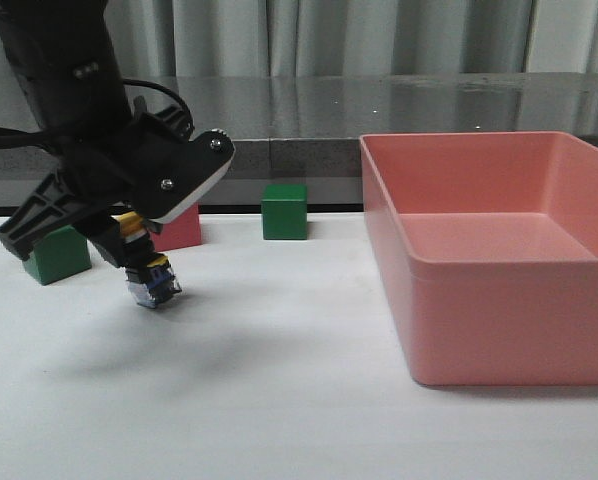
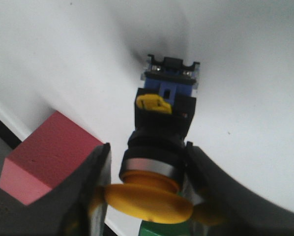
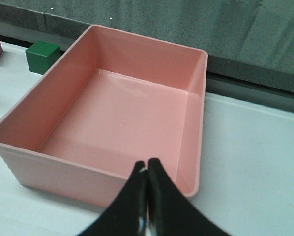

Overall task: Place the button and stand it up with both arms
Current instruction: 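Lift the button and rotate it so the blue base points down, then set the button upright on the table, open the left gripper, withdraw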

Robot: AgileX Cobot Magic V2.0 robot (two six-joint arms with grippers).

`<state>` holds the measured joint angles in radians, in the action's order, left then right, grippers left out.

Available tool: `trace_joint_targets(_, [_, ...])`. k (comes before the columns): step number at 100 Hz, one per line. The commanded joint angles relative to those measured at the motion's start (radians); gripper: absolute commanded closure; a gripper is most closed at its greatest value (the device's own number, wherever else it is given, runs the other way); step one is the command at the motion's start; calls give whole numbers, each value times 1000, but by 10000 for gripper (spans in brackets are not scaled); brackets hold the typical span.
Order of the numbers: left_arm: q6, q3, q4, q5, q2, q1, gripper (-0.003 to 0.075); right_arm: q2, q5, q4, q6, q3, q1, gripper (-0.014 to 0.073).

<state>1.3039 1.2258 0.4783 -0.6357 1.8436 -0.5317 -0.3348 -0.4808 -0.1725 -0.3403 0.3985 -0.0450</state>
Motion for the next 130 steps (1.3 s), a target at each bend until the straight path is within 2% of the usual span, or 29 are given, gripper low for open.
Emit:
trace_joint_targets(1, [-12, 29, 12, 27, -43, -10, 739, -5, 78, 3, -1, 25, 9, 655])
trace_joint_targets(20, [-12, 29, 7, 18, -43, -12, 736, -5, 78, 3, -1, 25, 9, 655])
trace_joint_targets(27, [-12, 29, 3, 18, -43, -12, 710, -5, 78, 3, -1, 25, 9, 655])
trace_joint_targets(36, [-12, 29, 3, 20, -43, -12, 617, -5, 78, 3, -1, 25, 9, 655])
trace_joint_targets(53, [-2, 29, 3, 30, -43, -12, 356, -5, 78, 3, -1, 25, 9, 655])
trace_joint_targets(61, [-2, 29, 3, 47, -43, -12, 292, -5, 78, 3, -1, 25, 9, 655])
trace_joint_targets(92, [-2, 29, 15, 31, -62, -12, 285, -5, 78, 3, -1, 25, 9, 655])
trace_joint_targets(115, [-2, 29, 33, -20, -153, 34, 291, -5, 78, 3, -1, 25, 9, 655])
trace_joint_targets(125, [-2, 29, 38, -85, -202, 65, 295, -5, 78, 3, -1, 25, 9, 655])
trace_joint_targets(130, [-13, 29, 38, -125, -227, 82, 327, -5, 78, 3, -1, 25, 9, 655])
